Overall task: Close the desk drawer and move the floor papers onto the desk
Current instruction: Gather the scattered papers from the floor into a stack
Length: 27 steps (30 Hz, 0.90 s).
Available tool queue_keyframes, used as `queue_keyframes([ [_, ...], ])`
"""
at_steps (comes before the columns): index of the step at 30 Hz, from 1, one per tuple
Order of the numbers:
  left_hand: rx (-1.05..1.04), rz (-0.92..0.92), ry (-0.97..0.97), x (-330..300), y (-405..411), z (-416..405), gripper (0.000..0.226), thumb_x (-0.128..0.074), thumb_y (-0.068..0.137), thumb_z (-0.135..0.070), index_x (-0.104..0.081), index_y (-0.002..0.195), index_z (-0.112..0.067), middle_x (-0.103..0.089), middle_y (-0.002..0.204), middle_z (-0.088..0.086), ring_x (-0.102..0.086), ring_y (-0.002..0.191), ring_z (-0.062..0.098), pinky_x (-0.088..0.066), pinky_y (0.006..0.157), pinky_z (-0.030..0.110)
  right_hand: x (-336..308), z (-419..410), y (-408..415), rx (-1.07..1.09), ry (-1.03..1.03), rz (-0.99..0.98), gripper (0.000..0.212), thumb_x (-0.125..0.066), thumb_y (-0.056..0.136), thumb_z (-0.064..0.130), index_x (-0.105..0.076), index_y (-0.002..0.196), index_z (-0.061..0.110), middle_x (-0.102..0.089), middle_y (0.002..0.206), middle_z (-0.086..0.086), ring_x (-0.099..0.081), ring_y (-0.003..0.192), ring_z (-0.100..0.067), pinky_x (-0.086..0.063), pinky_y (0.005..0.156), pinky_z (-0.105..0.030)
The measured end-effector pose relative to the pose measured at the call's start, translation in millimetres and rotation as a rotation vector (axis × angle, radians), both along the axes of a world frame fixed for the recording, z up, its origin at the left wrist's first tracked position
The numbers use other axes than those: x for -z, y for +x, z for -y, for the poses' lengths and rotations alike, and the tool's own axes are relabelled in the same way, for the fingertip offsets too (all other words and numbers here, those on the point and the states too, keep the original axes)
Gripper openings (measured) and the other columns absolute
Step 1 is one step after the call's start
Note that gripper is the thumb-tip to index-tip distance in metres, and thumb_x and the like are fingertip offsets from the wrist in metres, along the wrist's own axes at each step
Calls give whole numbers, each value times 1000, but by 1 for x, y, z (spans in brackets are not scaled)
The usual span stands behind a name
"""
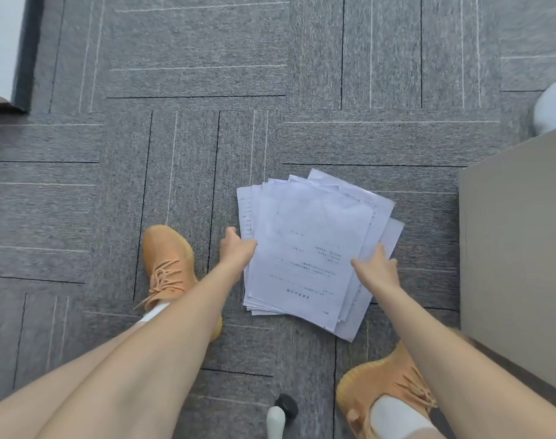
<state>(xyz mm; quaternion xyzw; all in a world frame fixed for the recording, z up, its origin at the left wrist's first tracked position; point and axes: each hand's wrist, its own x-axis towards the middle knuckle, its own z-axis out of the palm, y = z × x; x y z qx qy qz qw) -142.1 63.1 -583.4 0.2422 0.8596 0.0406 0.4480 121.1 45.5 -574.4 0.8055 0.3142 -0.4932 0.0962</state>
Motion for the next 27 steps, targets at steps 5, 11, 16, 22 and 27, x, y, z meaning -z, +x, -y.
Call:
queue_keyframes([
  [5,-64,-26,-1,18,0,-6,39,-56,80,-21,-50,118,-16,-54,124,10,-60,98,30,-53,83,38,15,6,-14,-26,-28,-34,88,-49,91,49,6,156,25,13,163,-20,-8,150,-44,-18,120,-55],
  [11,-24,-39,36,30,7,-3,35,-49,85,-11,-53,119,-16,-50,122,10,-56,101,30,-52,91,45,24,4,-24,-103,51,-78,89,-50,93,47,6,157,19,14,165,-15,-4,152,-40,-20,120,-52],
  [16,-31,-3,116,32,4,2,28,-62,83,-14,-53,103,-30,-66,105,3,-65,96,27,-56,86,45,22,3,-13,-87,226,-16,79,-52,94,39,-12,157,14,-7,166,-12,-19,150,-34,-26,117,-46],
  [22,-20,34,144,28,6,-1,24,-65,87,-17,-56,100,-34,-70,86,1,-69,83,22,-58,74,39,28,3,-9,-151,114,12,88,-50,94,43,1,157,10,13,163,-22,4,151,-40,-10,123,-51],
  [27,12,-30,141,30,14,-6,27,-61,87,-9,-58,96,-34,-66,79,-4,-67,80,21,-55,71,36,32,9,-17,-290,152,-44,88,-45,95,48,6,157,10,22,162,-19,13,151,-36,0,122,-44],
])
